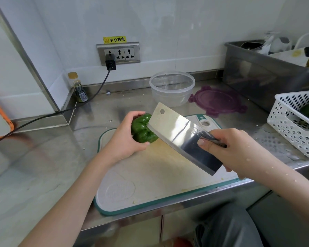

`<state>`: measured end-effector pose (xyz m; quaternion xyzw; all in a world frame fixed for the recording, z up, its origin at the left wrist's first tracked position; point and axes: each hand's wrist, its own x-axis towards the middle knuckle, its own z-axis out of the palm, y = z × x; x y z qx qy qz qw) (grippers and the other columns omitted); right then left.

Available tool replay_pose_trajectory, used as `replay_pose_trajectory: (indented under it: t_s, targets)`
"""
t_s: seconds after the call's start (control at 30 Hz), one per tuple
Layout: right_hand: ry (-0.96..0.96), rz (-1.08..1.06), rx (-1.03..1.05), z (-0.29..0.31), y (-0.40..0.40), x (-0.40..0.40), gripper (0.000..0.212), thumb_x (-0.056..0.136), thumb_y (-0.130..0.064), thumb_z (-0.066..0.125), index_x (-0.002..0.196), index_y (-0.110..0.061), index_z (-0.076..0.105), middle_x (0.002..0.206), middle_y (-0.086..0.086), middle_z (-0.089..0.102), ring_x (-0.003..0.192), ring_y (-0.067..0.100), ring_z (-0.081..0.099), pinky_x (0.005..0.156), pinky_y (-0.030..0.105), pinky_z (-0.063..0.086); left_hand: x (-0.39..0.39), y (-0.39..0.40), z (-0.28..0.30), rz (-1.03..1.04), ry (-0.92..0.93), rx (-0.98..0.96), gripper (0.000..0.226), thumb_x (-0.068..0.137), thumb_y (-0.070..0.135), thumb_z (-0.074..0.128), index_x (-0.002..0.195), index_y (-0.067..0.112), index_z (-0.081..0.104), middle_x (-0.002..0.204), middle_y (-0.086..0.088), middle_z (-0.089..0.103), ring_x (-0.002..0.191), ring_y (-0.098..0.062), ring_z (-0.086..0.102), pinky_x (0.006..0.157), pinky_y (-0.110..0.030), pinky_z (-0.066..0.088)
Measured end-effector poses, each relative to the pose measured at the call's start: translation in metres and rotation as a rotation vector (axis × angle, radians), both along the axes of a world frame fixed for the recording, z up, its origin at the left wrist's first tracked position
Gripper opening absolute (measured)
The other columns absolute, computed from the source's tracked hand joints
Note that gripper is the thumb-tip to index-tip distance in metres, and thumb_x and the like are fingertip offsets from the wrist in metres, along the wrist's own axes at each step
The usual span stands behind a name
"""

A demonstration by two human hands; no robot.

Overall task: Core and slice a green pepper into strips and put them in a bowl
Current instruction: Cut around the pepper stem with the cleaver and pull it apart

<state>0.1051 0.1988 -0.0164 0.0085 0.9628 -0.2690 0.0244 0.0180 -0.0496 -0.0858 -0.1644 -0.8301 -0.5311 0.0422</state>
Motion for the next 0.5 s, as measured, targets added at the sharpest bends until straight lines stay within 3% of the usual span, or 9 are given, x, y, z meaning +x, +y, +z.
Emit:
replay_pose_trajectory:
  t_s: [0.2, 0.37, 0.5]
  targets:
    - [-0.030, 0.004, -0.005, 0.000, 0.000, 0.001, 0.036, 0.091, -0.042, 0.052, 0.070, -0.013, 0.055, 0.044, -0.002, 0.044, 0.024, 0.006, 0.039, 0.031, 0.017, 0.034, 0.000, 0.000, 0.001, 0.005, -0.001, -0.011, 0.080, 0.064, -0.003, 0.080, 0.127, 0.029, 0.043, 0.125, 0.009, 0.051, 0.112, -0.001, 0.053, 0.086, -0.008, 0.045]
    - [-0.016, 0.021, 0.009, -0.001, -0.005, -0.001, 0.041, 0.092, -0.041, 0.053, 0.065, -0.010, 0.046, 0.044, -0.002, 0.041, 0.025, 0.007, 0.037, 0.029, 0.017, 0.029, 0.001, 0.000, 0.002, 0.019, 0.002, -0.053, 0.080, 0.065, -0.001, 0.080, 0.127, 0.031, 0.041, 0.125, 0.011, 0.049, 0.112, 0.002, 0.050, 0.083, -0.004, 0.042]
    - [0.022, 0.034, 0.076, -0.001, -0.013, -0.004, 0.047, 0.091, -0.045, 0.052, 0.063, -0.012, 0.036, 0.048, 0.000, 0.037, 0.039, 0.016, 0.036, 0.033, 0.019, 0.026, 0.000, 0.000, 0.000, 0.045, -0.014, -0.076, 0.079, 0.068, 0.002, 0.079, 0.127, 0.034, 0.038, 0.128, 0.008, 0.047, 0.114, -0.004, 0.050, 0.084, -0.006, 0.042]
